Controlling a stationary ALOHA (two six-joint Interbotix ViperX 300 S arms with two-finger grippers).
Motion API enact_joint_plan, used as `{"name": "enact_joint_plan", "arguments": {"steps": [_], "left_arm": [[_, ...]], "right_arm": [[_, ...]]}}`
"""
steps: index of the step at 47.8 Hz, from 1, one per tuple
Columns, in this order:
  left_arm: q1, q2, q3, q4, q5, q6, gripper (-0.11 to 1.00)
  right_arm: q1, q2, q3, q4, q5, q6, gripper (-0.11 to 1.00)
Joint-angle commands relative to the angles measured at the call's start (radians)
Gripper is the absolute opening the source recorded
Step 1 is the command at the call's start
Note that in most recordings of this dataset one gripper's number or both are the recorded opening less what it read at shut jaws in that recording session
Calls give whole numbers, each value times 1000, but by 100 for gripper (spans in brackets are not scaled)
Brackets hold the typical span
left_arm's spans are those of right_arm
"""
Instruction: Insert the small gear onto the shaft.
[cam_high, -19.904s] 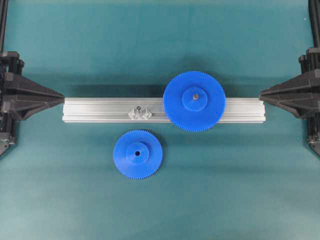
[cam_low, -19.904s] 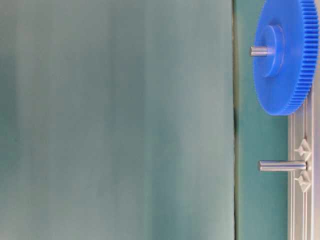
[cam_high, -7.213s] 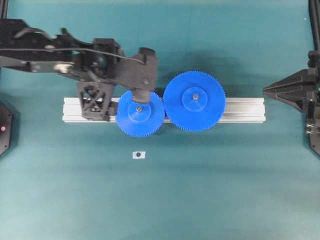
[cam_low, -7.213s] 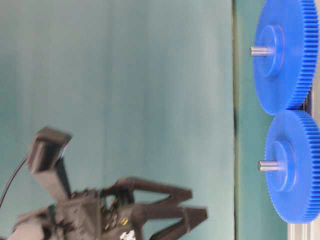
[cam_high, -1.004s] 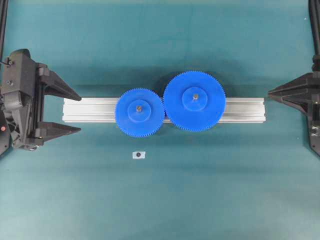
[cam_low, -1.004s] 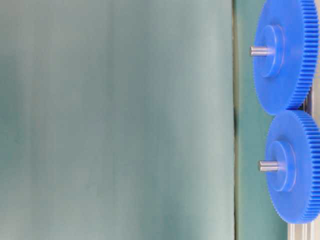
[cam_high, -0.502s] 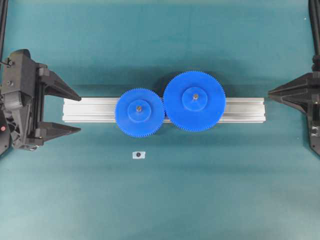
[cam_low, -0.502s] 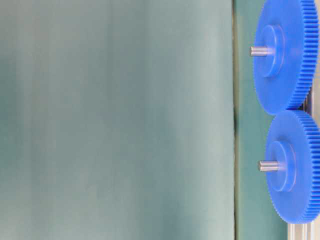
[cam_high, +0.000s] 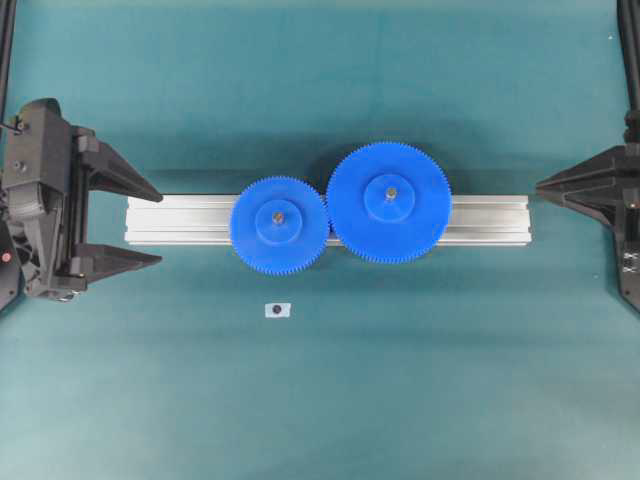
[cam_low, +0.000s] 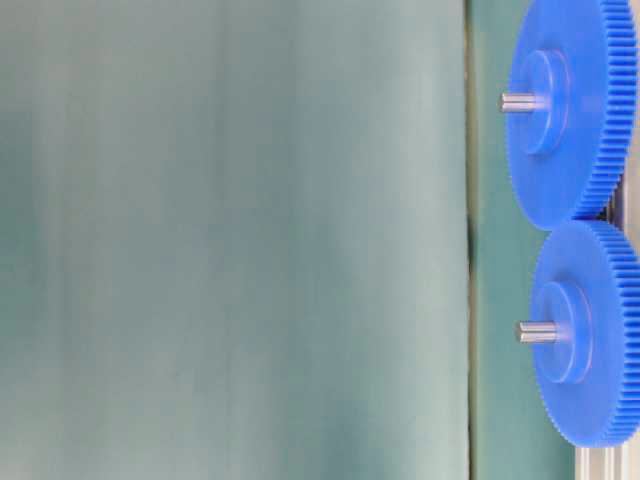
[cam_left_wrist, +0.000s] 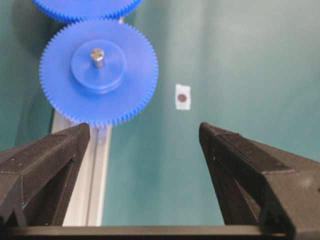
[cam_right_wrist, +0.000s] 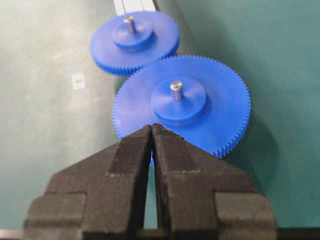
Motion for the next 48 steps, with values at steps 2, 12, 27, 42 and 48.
{"name": "enact_joint_plan", "arguments": {"steps": [2,12,27,42,48], "left_arm": [[-5,-2,-11,3,-8,2,90],[-5,-2,-6,0,-9,2,90],[-5,-2,5,0,-9,2,90],[-5,-2,8,0,-8,9,90],[-3,-2,12,3,-8,9,90]], "right_arm": [[0,8,-11,-2,-8,8,11],[-2,8,-11,-2,-8,8,11],[0,8,-11,-2,-5,8,11],[0,8,-11,-2,-5,8,11],[-2,8,-11,-2,-5,8,12]]}}
